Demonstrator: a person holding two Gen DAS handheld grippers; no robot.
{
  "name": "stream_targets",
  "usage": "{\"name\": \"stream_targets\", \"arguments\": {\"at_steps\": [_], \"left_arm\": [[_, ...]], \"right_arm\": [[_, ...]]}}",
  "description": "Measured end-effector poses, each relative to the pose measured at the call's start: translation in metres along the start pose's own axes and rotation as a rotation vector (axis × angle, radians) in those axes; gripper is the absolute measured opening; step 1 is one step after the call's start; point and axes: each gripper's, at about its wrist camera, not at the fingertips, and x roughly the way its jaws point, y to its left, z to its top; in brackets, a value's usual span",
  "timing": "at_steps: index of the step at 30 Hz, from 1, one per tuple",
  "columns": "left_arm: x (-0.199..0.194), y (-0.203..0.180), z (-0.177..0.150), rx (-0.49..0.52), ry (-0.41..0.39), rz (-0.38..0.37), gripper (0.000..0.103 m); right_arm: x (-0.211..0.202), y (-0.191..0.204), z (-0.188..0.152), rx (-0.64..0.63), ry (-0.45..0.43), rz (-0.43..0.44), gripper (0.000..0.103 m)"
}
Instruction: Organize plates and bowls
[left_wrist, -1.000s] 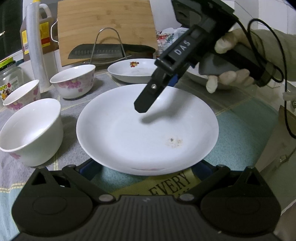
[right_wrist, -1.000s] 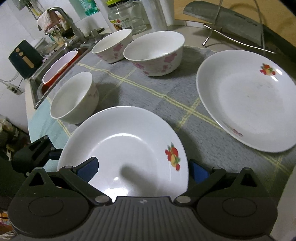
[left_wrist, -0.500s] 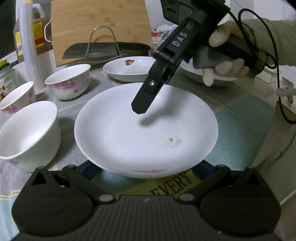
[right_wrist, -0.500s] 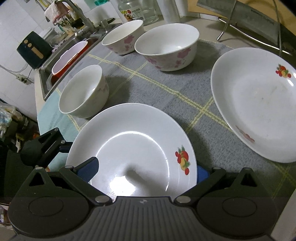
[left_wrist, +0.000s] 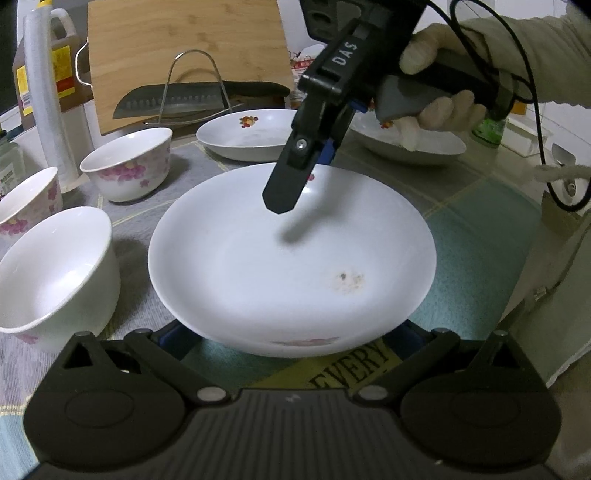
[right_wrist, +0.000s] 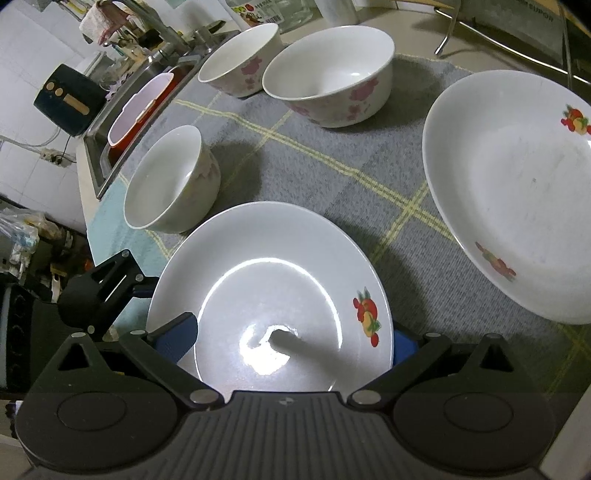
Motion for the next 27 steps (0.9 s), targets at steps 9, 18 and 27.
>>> {"name": "stream_targets", "arguments": {"at_steps": [9, 18, 27], "left_arm": [[0.001, 0.001, 0.002, 0.001, 0.011, -0.004, 0.103], [-0.001, -0.003, 0.002, 0.004, 0.026, -0.001, 0.103], [-0.008, -0.009, 0.008, 0.015, 0.027, 0.001, 0.103]], "right_arm": [[0.0, 0.005, -0.001, -0.018, 0.022, -0.028, 0.103], [-0.002, 0.008, -0.004, -0.022, 0.014, -0.027, 0.103], [-0.011, 0.015, -0.013, -0.029, -0.009, -0.028, 0.103]]}}
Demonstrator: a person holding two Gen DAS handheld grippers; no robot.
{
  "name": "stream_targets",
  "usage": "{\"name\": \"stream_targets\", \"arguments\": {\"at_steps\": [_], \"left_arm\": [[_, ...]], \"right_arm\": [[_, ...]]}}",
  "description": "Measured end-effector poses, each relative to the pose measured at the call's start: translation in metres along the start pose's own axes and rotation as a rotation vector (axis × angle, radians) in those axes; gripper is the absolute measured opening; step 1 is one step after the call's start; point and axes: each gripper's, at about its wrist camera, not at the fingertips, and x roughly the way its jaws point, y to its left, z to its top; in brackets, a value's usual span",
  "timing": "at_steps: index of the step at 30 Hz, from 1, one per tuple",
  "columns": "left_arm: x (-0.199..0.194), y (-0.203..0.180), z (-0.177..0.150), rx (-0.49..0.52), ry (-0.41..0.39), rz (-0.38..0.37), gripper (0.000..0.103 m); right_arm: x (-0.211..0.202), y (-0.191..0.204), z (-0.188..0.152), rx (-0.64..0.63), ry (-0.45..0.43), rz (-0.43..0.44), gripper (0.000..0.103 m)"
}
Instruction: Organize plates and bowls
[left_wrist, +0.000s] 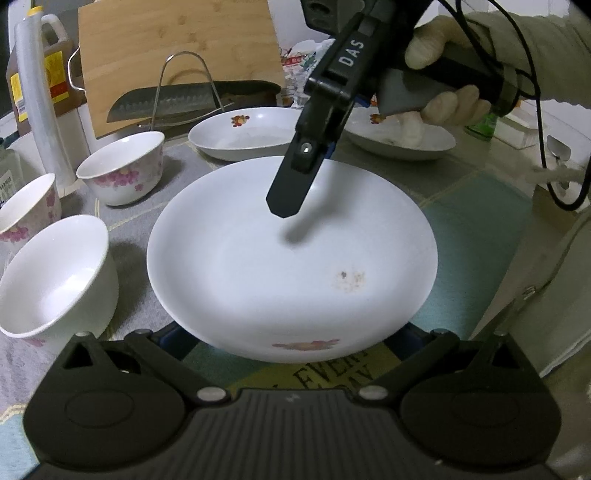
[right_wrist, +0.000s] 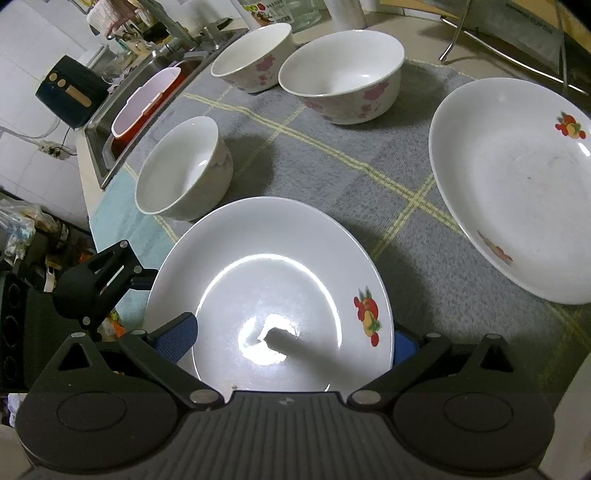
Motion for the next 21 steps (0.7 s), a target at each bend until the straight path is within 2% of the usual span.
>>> {"name": "stream_targets", "arguments": {"at_steps": [21], "left_arm": [[-0.009, -0.032, 0.04, 0.072, -0.004, -0.018, 0.103]], "right_arm": [[-0.054, -0.009, -0.04, 0.022, -0.102, -0.026, 0.103]]}}
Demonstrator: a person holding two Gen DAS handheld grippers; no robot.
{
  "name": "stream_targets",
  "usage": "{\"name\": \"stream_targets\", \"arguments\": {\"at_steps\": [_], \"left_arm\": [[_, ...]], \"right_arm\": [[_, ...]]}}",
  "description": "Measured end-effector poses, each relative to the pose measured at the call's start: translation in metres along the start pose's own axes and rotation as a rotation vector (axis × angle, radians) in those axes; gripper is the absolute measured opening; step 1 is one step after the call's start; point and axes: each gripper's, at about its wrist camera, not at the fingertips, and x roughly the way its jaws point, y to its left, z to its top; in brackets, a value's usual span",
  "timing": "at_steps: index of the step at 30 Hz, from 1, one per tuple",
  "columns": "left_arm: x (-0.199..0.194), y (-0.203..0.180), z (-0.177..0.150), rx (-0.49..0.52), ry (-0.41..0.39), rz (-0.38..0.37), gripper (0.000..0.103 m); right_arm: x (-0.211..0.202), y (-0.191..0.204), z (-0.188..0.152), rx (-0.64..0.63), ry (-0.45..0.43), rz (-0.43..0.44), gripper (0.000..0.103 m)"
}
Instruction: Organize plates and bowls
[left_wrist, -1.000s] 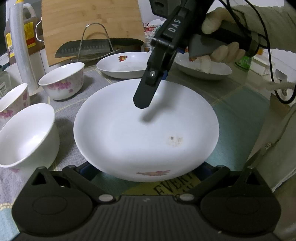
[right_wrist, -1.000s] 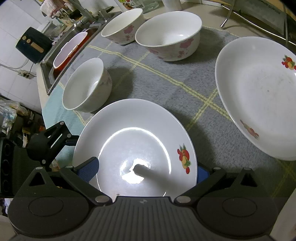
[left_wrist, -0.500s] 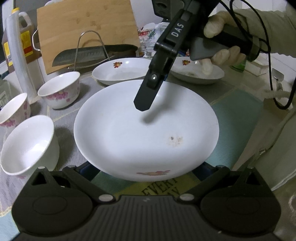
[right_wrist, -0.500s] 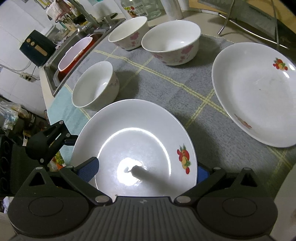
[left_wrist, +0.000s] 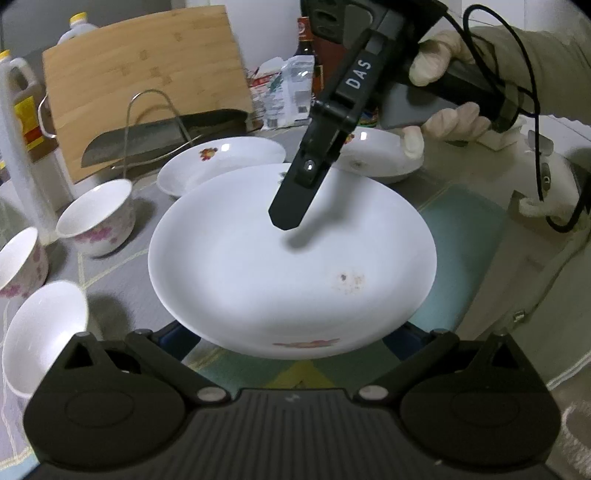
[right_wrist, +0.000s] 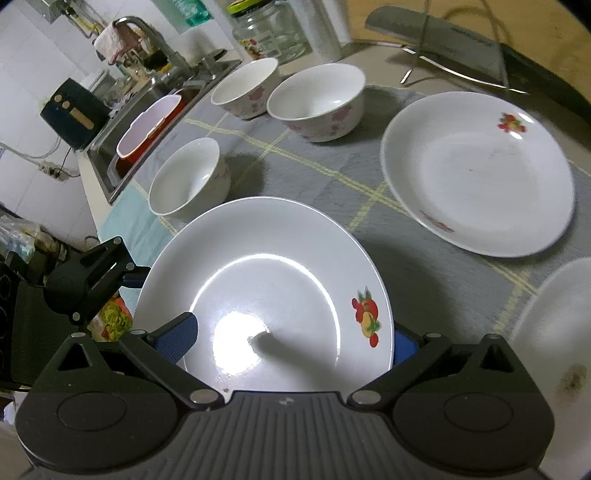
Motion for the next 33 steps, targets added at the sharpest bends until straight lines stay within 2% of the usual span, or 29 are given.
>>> {"name": "stream_targets", "arguments": {"at_steps": [7, 21, 33], "left_arm": [[0.012, -0.013, 0.022, 0.035, -0.002, -0.025, 0.103], [0.059, -0.042, 0.069, 0.102, -0.021, -0.122, 0.102], [0.108, -0.056, 0.1, 0.134, -0.01, -0.182, 0.102]], "right_arm": [[-0.026, -0.019, -0.015, 0.033, -0.039, -0.024, 0.103], [-0.077, -0.075, -0.044, 0.129, -0.119, -0.103, 0.103], [-0.098, -0.127, -0.058, 0.185, -0.143, -0.166, 0.103]]}}
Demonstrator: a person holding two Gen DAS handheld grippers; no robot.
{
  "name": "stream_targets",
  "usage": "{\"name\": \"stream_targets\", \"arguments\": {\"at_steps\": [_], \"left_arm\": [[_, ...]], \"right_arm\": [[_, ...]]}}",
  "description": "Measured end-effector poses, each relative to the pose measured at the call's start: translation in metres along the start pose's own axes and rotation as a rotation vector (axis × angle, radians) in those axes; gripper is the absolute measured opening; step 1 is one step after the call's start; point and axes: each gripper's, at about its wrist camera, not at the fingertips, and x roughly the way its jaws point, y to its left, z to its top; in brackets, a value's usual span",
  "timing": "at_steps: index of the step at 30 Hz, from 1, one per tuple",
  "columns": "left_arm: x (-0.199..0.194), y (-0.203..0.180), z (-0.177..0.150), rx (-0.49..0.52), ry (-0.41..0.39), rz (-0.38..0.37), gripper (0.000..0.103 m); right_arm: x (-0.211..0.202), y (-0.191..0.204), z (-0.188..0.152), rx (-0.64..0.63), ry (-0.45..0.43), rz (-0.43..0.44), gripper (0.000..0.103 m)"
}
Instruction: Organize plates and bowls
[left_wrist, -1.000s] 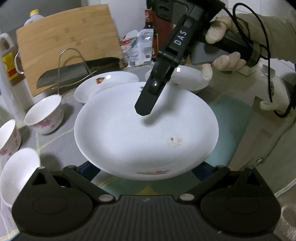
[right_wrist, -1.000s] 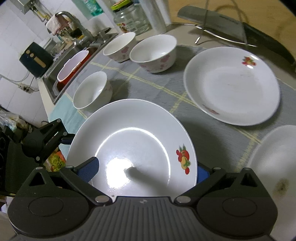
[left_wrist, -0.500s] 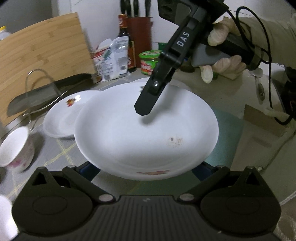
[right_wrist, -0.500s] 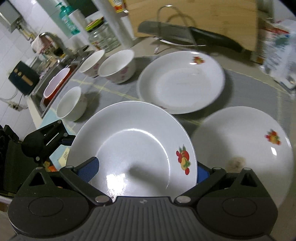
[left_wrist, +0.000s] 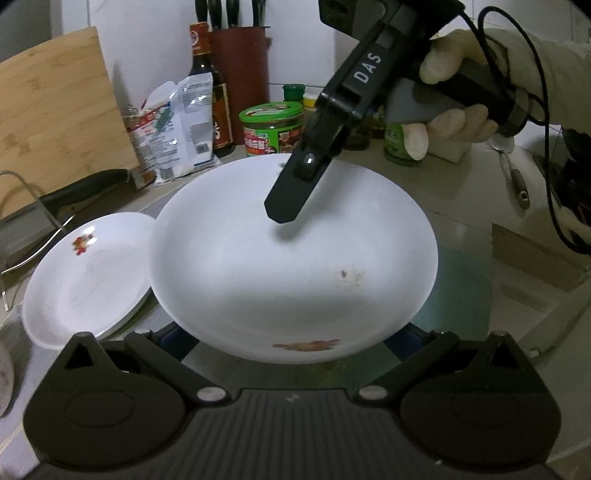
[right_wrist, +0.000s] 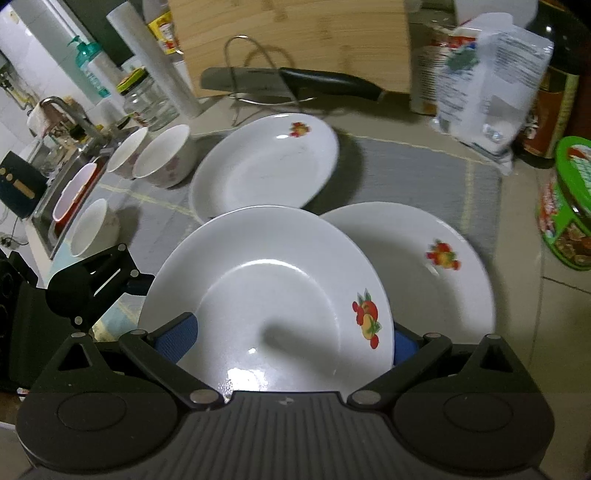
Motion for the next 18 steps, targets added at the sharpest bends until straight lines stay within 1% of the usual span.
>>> {"name": "stream_targets", "arguments": {"at_steps": [8, 18], "left_arm": [[0.021, 0.005, 0.012, -0.011, 0.019, -0.014, 0.102], [0.03, 0.009, 0.017, -0.041, 0.045, -0.018, 0.102]], "right_arm": [[-0.001, -0.027, 0.002, 0.015, -0.006, -0.008, 0.103], [0.009, -0.04, 0.007, 0.015, 0.0, 0.009, 0.103]]}}
